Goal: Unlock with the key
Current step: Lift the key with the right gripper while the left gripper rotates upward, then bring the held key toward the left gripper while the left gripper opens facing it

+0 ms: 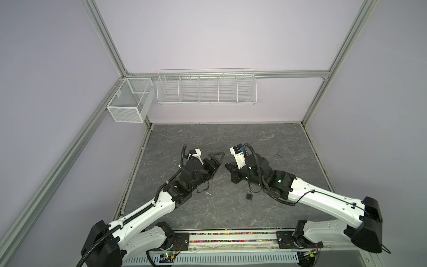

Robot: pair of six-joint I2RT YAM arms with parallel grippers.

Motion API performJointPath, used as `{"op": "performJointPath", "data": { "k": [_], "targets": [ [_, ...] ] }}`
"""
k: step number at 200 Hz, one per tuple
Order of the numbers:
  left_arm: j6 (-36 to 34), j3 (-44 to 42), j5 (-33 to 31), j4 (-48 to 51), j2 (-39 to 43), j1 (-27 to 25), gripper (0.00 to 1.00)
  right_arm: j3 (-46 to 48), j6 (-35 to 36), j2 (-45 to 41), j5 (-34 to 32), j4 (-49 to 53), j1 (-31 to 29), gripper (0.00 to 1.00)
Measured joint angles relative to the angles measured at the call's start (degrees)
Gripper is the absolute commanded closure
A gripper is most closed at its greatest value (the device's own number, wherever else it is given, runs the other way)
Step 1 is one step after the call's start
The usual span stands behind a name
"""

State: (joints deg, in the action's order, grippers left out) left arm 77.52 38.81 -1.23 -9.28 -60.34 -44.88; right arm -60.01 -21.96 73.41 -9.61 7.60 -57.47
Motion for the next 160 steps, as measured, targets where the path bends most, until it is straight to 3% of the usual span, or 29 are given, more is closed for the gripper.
{"op": "performJointPath", "data": {
  "k": [98, 160],
  "targets": [
    [8.0, 0.0, -1.0, -8.2, -0.2, 0.0, 0.11, -4.7, 2.5, 5.3, 4.7, -6.1, 0.0, 0.94],
    [9.1, -0.2, -3.0, -9.0, 0.3, 0.0, 0.22, -4.5, 2.7, 5.6, 4.8, -6.2, 0.0, 0.94]
  ]
}}
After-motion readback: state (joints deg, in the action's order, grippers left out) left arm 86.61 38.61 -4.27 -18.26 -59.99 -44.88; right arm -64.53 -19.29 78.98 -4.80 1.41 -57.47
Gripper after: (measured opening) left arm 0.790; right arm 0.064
